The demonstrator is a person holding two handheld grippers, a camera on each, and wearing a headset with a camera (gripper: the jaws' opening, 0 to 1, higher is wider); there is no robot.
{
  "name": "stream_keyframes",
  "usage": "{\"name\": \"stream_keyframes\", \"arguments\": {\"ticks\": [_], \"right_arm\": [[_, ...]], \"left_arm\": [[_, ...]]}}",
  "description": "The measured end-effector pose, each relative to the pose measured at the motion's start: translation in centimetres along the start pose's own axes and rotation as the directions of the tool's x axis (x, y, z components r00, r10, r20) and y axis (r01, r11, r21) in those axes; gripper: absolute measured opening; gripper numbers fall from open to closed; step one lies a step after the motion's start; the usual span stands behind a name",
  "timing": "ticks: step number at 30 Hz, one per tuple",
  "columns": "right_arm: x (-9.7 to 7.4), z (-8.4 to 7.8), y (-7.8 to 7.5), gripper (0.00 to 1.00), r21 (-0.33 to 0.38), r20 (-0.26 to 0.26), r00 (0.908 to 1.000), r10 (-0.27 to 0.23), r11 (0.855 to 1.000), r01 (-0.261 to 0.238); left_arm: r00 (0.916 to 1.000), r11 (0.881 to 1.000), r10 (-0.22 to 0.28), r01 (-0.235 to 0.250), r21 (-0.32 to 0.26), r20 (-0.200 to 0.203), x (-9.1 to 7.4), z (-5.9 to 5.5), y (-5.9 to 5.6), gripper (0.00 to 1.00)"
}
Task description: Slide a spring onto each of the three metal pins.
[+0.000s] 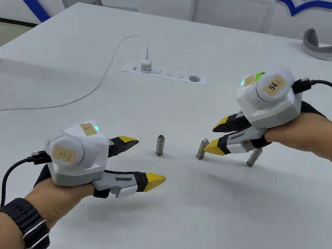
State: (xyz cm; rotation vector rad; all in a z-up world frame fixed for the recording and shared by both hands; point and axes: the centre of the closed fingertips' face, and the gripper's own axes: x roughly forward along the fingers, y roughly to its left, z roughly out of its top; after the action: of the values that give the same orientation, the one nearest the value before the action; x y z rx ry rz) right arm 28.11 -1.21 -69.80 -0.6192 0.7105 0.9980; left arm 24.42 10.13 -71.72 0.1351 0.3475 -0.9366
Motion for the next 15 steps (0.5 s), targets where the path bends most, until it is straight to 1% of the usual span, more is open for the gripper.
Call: {"name": "stream_keyframes", "arguments": {"ticks": [2, 9, 15], "right_arm": [[-0.3, -0.2, 0.1, 0.34, 0.007, 0.003, 1.0000, -0.006, 1.000, 0.006], [-1.6, -1.0, 0.5, 0.34, 0.043, 0.039, 0.9986, -0.037, 0.998, 0.035], [-2.7, -2.1, 0.8, 0.34, 0.081, 0.057, 0.9968, -0.056, 0.995, 0.051]], "left_arm": [[1.0000, 1.000, 0.000, 0.000, -0.001, 0.000, 0.0, 0.0, 0.0, 0.66], [1.0000, 1.000, 0.000, 0.000, 0.000, -0.005, -0.1, -0.1, -0.2, 0.67], [1.0000, 1.000, -0.003, 0.003, 0.001, -0.005, 0.0, 0.0, -0.3, 0.68]]}}
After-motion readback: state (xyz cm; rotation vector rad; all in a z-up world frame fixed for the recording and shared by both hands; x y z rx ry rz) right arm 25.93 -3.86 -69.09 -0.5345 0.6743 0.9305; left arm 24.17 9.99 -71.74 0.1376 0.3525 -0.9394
